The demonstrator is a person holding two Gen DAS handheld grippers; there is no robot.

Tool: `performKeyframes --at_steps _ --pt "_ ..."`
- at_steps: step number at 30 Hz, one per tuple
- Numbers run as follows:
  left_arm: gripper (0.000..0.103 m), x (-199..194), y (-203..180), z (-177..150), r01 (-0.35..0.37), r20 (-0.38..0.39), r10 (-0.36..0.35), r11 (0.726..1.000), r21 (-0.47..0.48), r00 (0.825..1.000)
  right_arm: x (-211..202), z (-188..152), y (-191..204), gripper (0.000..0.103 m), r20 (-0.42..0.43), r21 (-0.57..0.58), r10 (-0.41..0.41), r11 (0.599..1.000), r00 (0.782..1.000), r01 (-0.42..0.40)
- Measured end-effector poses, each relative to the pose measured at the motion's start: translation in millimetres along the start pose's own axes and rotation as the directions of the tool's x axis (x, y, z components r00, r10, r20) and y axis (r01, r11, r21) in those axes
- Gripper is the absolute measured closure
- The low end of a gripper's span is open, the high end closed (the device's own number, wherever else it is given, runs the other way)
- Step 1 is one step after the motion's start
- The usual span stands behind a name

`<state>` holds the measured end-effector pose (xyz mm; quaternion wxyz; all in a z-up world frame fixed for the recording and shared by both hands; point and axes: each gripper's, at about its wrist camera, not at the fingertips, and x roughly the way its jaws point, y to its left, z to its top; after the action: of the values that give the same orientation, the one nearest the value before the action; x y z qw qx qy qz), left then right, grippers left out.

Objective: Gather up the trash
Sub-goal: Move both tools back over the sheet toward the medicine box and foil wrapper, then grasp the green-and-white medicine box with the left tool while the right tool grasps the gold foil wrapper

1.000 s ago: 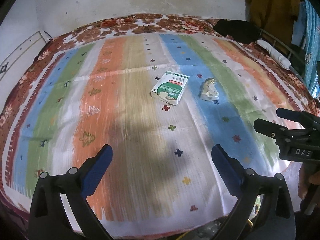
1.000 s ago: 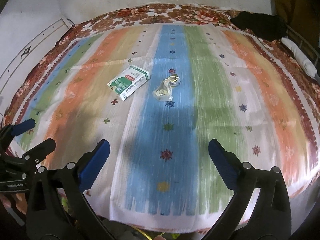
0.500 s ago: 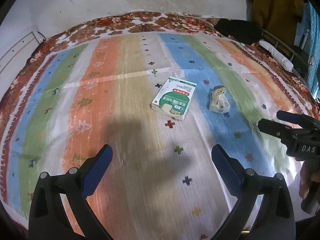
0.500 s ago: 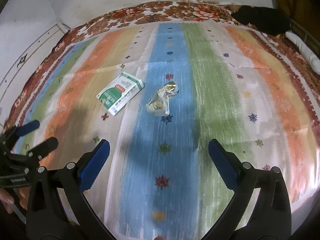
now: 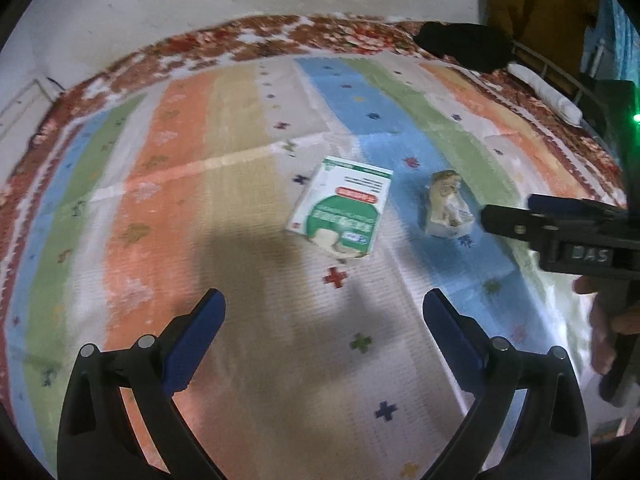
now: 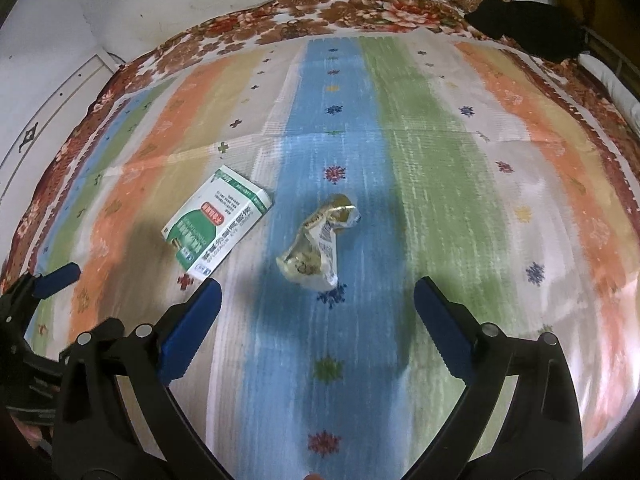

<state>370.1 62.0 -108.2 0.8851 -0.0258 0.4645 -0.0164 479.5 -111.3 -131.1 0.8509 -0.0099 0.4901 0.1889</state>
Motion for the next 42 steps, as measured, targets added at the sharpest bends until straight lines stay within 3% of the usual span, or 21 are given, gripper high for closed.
performKeyframes --at_steps 4,9,15,21,24,29,33,42 --pt "0.006 17 -3 4 0.040 -0.029 -0.039 0.998 0.039 0.999 15 8 0 0.016 -0.006 0.009 0.014 1.000 1.000 -0.014" --pt "0.006 41 -11 3 0.028 -0.055 -0.021 0.992 0.125 0.998 32 13 -6 0.023 -0.018 0.016 0.020 1.000 1.000 -0.020" --pt "0.006 54 0 14 -0.012 -0.023 0.016 0.990 0.140 1.000 52 13 -16 0.043 -0.047 0.017 0.017 1.000 0.999 -0.016" --pt "0.006 70 0 31 0.049 -0.045 -0.043 0.988 0.144 0.998 56 13 -20 0.067 -0.058 0.016 0.018 1.000 0.998 -0.017" --pt "0.006 77 -7 35 0.028 -0.013 -0.027 0.988 0.150 1.000 58 13 -20 0.076 -0.064 0.006 0.006 1.000 0.998 -0.006" --pt "0.008 92 -9 36 0.036 -0.052 -0.028 0.988 0.149 0.998 58 11 -19 0.082 -0.066 -0.018 -0.011 1.000 0.998 0.010" --pt "0.030 92 -3 33 0.074 -0.058 -0.067 0.990 0.123 0.996 59 5 -14 0.085 -0.059 -0.067 -0.021 0.998 0.998 0.017" --pt "0.032 66 2 27 0.027 -0.054 -0.025 0.999 0.046 0.998 29 1 4 0.088 -0.068 -0.114 -0.026 0.993 0.997 0.018"
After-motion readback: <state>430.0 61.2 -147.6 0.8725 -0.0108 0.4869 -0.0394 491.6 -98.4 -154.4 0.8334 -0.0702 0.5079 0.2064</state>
